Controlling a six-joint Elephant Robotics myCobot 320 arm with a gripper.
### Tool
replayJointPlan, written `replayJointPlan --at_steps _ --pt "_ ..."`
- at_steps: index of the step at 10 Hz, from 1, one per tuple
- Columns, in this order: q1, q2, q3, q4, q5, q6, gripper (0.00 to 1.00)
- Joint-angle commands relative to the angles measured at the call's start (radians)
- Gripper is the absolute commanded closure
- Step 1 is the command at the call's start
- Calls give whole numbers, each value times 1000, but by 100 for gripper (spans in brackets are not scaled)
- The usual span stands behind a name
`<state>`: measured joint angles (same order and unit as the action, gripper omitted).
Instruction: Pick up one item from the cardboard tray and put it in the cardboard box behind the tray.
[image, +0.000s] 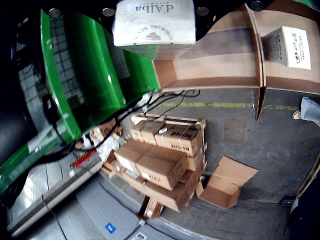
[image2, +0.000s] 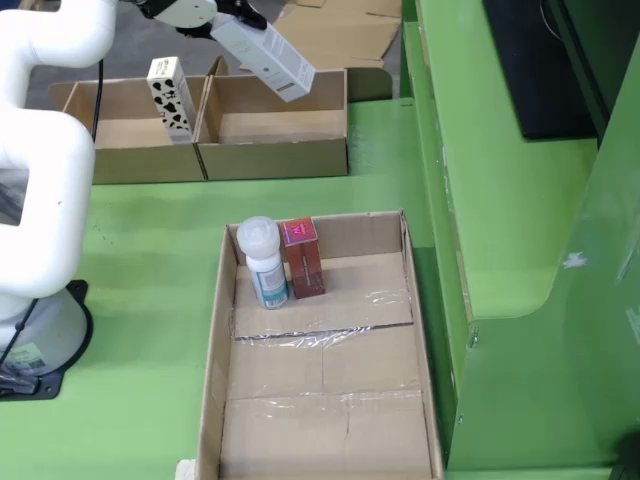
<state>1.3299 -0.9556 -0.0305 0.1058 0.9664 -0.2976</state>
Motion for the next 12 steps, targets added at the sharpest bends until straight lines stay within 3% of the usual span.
replayJointPlan --at_steps 1,12 --pt "-42 -34 31 406 -13 -34 100" --pt "-87 -119 31 406 -13 -34 100"
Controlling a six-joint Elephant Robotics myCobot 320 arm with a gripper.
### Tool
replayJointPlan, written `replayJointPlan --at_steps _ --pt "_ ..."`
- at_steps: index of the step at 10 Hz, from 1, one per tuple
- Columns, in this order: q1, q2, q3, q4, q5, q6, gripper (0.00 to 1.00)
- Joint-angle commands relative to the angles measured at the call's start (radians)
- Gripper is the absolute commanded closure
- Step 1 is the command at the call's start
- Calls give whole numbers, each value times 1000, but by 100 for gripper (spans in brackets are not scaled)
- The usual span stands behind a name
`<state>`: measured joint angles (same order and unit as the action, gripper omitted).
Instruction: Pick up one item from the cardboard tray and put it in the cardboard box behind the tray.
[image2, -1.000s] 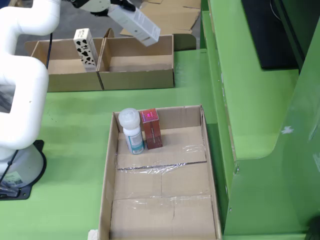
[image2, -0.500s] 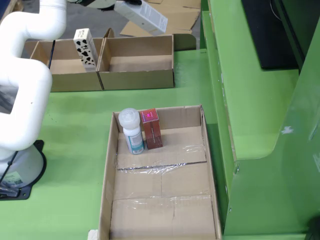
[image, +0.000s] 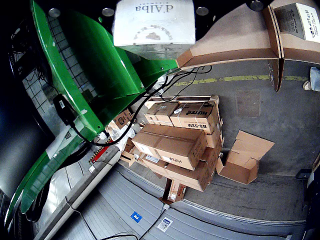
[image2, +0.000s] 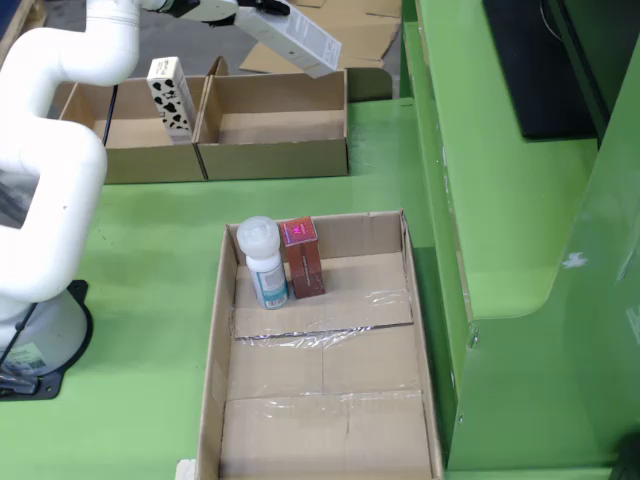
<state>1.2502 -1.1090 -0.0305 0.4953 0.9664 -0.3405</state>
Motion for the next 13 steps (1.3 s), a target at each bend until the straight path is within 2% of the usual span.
replayJointPlan --at_steps 1,11,13 --pt "-9 24 31 17 -13 4 100" --pt "-31 -91 31 16 -14 2 100" --pt "-37 -97 31 16 -13 -30 100"
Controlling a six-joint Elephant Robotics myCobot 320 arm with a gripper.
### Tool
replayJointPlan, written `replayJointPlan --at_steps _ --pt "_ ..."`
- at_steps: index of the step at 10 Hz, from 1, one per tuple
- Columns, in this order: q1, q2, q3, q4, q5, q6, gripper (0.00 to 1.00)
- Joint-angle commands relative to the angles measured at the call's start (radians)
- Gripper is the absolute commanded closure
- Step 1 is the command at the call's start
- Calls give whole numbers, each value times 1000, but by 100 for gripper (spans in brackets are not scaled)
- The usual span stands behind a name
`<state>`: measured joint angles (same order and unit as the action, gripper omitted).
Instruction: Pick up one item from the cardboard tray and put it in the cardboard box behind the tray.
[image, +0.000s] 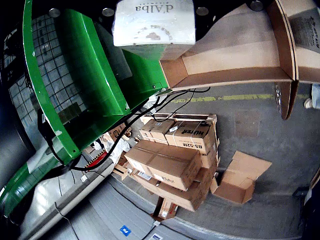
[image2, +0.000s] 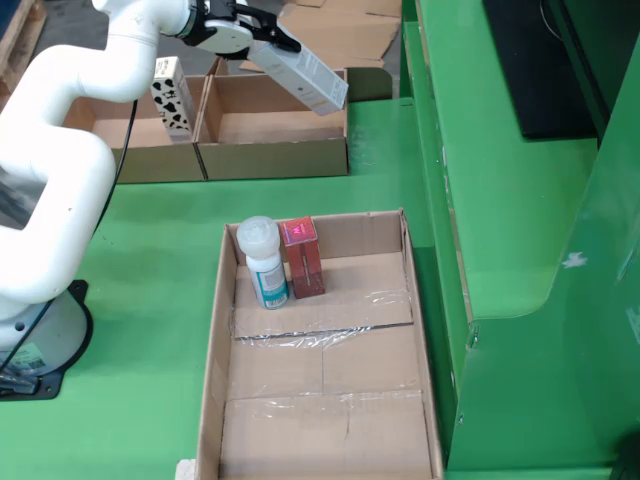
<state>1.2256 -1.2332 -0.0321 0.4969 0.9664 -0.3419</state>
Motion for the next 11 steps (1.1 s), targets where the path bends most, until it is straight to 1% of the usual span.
replayJointPlan --at_steps 1,6,8,9,10,11 --pt "-16 25 32 15 -14 -30 100" --pt "-25 26 32 15 -14 -38 100" --pt "-39 -14 32 15 -14 -71 100" --pt "-45 -27 32 15 -14 -32 100" --pt "-51 -35 32 14 -14 -65 100" --pt "-57 -38 32 14 -14 -54 100"
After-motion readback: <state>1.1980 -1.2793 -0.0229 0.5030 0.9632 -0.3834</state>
